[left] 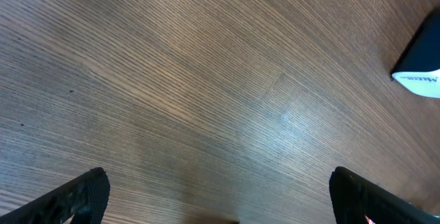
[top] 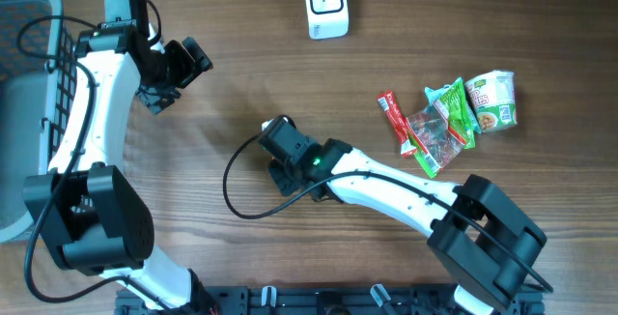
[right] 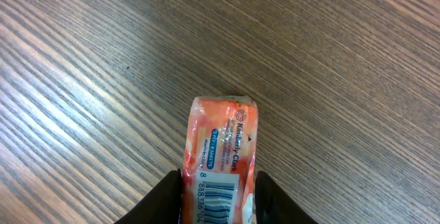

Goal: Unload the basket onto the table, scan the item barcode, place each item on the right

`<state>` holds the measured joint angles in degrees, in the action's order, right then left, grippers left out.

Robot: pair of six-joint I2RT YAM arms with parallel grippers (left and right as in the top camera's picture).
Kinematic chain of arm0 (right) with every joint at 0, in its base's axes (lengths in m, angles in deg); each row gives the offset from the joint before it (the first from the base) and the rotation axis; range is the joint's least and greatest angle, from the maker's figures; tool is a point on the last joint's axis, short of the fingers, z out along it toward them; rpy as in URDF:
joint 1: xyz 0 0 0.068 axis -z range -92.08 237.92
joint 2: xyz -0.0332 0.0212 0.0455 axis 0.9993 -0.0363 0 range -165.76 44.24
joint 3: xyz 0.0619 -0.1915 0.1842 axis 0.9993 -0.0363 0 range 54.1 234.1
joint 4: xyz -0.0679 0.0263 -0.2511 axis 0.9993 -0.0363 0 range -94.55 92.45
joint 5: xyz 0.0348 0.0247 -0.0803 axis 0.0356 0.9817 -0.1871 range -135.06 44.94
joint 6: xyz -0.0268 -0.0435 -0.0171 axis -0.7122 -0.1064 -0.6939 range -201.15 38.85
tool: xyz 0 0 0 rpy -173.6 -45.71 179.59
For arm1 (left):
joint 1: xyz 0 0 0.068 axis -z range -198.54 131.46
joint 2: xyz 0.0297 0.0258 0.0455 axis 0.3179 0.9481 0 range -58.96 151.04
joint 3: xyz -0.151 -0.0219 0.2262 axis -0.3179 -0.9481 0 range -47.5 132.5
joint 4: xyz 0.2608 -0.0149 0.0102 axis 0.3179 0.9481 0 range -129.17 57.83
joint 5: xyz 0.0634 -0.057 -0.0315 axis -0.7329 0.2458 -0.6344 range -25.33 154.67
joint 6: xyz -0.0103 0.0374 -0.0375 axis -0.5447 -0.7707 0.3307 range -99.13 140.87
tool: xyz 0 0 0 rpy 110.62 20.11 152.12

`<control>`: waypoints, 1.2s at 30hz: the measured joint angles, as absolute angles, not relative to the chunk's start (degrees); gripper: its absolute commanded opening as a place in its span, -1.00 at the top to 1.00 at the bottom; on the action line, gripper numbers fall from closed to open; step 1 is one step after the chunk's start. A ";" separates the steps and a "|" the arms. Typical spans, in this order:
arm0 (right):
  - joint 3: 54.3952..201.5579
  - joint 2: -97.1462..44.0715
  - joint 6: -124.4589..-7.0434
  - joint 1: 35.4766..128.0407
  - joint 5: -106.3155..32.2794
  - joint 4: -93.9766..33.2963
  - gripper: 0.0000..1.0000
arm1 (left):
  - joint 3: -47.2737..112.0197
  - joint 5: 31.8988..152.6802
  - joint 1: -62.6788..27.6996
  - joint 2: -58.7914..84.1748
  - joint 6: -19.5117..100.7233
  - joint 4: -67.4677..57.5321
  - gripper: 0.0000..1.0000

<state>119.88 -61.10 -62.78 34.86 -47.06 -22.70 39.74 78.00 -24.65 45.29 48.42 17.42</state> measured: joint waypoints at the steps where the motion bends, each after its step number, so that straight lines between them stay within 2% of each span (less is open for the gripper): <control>1: 119.88 -61.10 -62.71 34.86 -47.08 -22.70 -0.10 | 39.74 78.00 -24.65 45.29 48.42 17.42 -1.00; 3: 119.88 -61.10 -62.82 34.86 -47.06 -22.70 -0.03 | 39.74 78.00 -24.65 45.29 48.42 17.42 -1.00; 4: 119.88 -61.10 -62.82 34.86 -47.04 -22.70 0.11 | 39.74 78.00 -24.65 45.29 48.42 17.42 -1.00; 5: 119.88 -61.10 -62.82 34.86 -47.02 -22.70 0.47 | 39.74 78.00 -24.65 45.29 48.42 17.42 -1.00; 6: 119.88 -61.10 -62.54 34.86 -46.93 -22.72 0.74 | 39.74 78.00 -24.65 45.29 48.42 17.42 -1.00; 7: 119.88 -61.10 -62.36 34.86 -46.80 -22.77 0.83 | 39.74 78.00 -24.65 45.29 48.42 17.42 -1.00; 13: 119.90 -60.51 -61.93 36.42 -47.21 -24.54 0.84 | 39.74 78.00 -24.65 45.29 48.42 17.42 -1.00; 20: 120.60 -48.56 -67.91 44.37 -55.65 -31.29 0.81 | 39.74 78.00 -24.65 45.29 48.42 17.42 -1.00; 25: 120.67 -50.00 -69.05 44.37 -58.84 -35.88 0.80 | 39.74 78.00 -24.65 45.29 48.42 17.42 -1.00; 29: 119.94 -53.87 -64.59 44.37 -63.24 -35.75 0.77 | 39.74 78.00 -24.65 45.29 48.42 17.45 -1.00; 32: 119.57 -56.78 -61.40 44.37 -64.68 -35.66 0.56 | 39.74 78.00 -24.65 45.29 48.42 17.45 -1.00; 35: 119.33 -57.69 -59.87 44.37 -64.15 -35.64 0.21 | 39.74 78.00 -24.65 45.29 48.42 17.42 -1.00; 36: 119.31 -57.78 -59.61 44.37 -62.95 -35.29 0.17 | 39.74 78.00 -24.65 45.29 48.42 17.42 -1.00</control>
<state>119.31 -57.78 -59.61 44.37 -62.95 -35.29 39.74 78.00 -24.65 45.29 48.42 17.42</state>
